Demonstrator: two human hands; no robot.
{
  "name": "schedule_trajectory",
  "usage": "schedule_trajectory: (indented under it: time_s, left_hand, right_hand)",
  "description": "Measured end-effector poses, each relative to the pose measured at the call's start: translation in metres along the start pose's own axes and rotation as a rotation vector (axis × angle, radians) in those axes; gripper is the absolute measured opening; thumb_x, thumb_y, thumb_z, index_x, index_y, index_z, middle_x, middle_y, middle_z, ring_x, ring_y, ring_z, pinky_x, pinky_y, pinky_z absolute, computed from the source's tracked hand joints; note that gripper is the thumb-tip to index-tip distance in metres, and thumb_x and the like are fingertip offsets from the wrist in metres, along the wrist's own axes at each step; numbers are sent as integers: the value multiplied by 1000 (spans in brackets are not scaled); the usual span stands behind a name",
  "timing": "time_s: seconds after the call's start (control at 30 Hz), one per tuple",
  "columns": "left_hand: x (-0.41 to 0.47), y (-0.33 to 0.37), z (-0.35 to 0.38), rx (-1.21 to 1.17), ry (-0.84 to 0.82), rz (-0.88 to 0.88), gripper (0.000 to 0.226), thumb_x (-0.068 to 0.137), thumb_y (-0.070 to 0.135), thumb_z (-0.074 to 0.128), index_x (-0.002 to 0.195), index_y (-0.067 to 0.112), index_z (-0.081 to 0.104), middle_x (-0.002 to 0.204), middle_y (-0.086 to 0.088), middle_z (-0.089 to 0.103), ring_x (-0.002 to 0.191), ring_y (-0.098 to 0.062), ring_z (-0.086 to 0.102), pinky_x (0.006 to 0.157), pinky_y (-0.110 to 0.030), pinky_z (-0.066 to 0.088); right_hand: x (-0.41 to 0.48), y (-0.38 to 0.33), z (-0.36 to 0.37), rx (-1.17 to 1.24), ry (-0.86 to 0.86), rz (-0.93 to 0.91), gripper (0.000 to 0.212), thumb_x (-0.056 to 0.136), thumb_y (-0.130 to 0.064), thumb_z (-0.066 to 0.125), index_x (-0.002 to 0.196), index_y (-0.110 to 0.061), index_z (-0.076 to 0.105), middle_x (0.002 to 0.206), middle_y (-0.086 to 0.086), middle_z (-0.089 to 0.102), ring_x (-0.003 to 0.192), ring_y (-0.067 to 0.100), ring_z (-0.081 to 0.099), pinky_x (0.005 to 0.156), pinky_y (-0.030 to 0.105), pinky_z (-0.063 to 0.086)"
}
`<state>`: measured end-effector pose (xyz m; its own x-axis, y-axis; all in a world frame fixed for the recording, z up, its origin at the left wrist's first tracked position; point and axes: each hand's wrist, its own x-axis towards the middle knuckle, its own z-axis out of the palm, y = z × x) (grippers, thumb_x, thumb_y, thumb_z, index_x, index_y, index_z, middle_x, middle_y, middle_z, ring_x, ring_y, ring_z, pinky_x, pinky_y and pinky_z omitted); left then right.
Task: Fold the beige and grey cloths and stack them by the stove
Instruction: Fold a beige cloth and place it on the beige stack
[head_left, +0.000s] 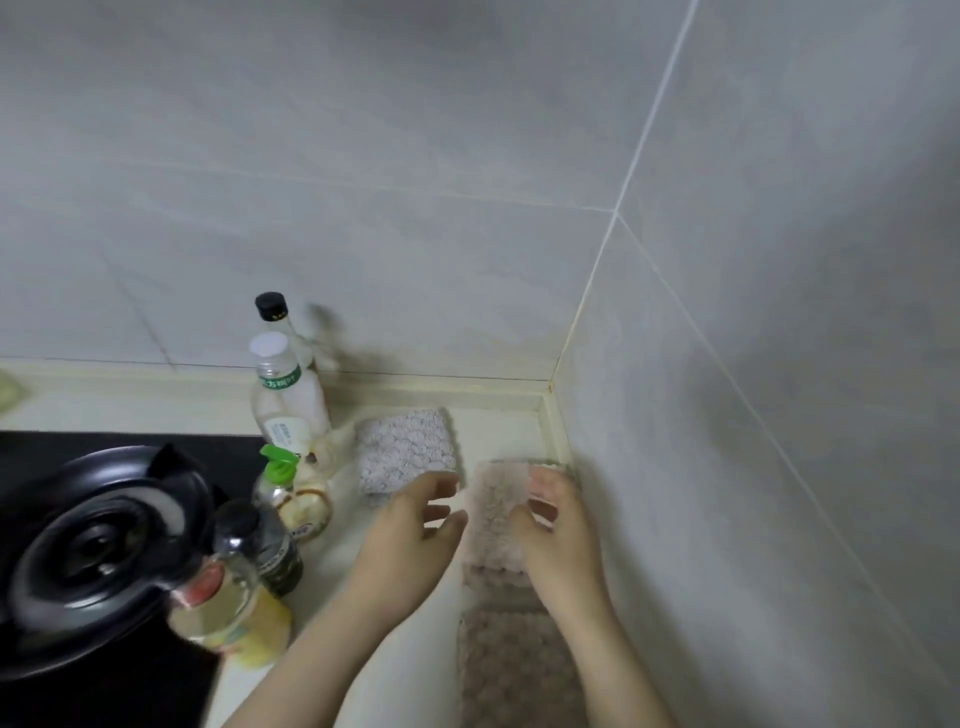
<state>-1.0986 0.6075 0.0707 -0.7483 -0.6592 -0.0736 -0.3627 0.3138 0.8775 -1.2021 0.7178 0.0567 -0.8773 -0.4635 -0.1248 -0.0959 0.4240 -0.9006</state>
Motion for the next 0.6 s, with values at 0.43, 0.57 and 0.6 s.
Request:
schedule_trajectory:
  time_s: [0.43, 0.57, 0.6]
  left_hand:
    - [-134, 51, -194, -103, 448, 215, 30, 89, 12, 60, 114, 28, 59, 106, 17, 65, 92, 7, 62, 73, -6, 47]
    - [-213, 21, -276, -65, 583, 196, 32, 89, 15, 61, 118, 28, 58, 109, 15, 65, 96, 5, 62, 81, -11, 50]
    - [-238, 10, -299, -51, 621, 190, 32, 89, 15, 61, 119, 27, 59, 109, 15, 65, 96, 6, 62, 81, -10, 49]
  right_hand:
    - [-125, -184, 70, 281, -247, -476, 34, 89, -5, 62, 103, -36, 57, 102, -12, 66, 94, -1, 64, 76, 9, 47]
    - [-206, -229, 133, 331, -383, -559, 31, 89, -9, 63, 108, -32, 58, 103, -13, 65, 91, -6, 62, 75, 8, 47]
    - [-231, -237, 153, 344, -417, -580, 32, 89, -9, 63, 106, -36, 57, 103, -13, 65, 91, -6, 62, 74, 8, 47]
